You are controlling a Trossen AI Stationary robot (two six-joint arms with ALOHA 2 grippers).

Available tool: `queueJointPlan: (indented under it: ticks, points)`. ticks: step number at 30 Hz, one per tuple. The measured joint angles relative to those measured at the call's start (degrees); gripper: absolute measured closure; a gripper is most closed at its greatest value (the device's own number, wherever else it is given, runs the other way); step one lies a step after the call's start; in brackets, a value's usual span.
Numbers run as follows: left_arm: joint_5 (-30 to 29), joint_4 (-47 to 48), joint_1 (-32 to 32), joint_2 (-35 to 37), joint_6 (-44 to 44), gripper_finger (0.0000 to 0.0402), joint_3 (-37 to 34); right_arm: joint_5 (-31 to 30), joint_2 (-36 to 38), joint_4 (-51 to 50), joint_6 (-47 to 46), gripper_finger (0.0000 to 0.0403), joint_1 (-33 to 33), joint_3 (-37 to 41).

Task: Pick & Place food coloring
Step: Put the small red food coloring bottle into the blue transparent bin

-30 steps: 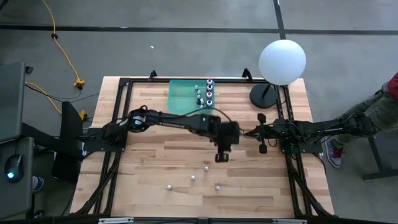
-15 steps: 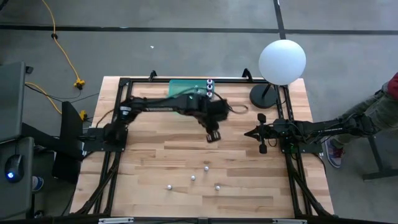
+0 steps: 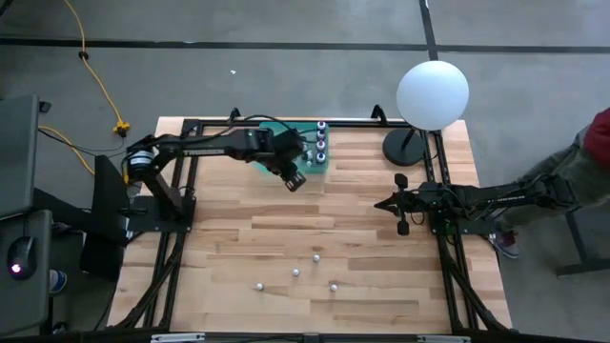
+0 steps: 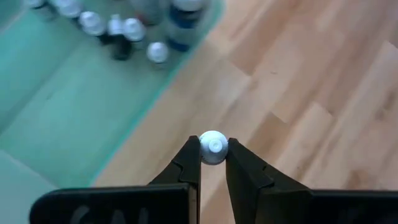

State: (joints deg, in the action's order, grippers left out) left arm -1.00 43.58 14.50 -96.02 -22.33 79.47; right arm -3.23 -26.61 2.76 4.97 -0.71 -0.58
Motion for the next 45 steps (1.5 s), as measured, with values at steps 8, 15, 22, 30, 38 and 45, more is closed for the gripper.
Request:
queueJointPlan:
  ticks: [8,15,22,30,38,45]
  points:
    - [-3.5,-3.2,4.6,0.3,2.7,0.0366,-2.1,0.0,0.0,0.0,0.0,0.0402,0.0,0.0]
    - [-7.9,-5.4,8.2,-0.3,3.0,0.0366,-2.2,0.0,0.0,0.0,0.0,0.0402,0.0,0.0]
    - [-9.3,-9.5,9.5,-5.1,2.7,0.0366,-2.2,0.0,0.0,0.0,0.0,0.0402,0.0,0.0]
    - [-11.5,-15.6,9.1,-9.2,-1.6,0.0366,-2.2,0.0,0.0,0.0,0.0,0.0402,0.0,0.0]
    - [-14.9,-17.3,7.9,-11.8,-2.8,0.0366,-2.5,0.0,0.0,0.0,0.0,0.0402,0.0,0.0]
    - [-15.6,-23.9,7.1,-11.7,-5.0,0.0366,-8.8,0.0,0.0,0.0,0.0,0.0402,0.0,0.0]
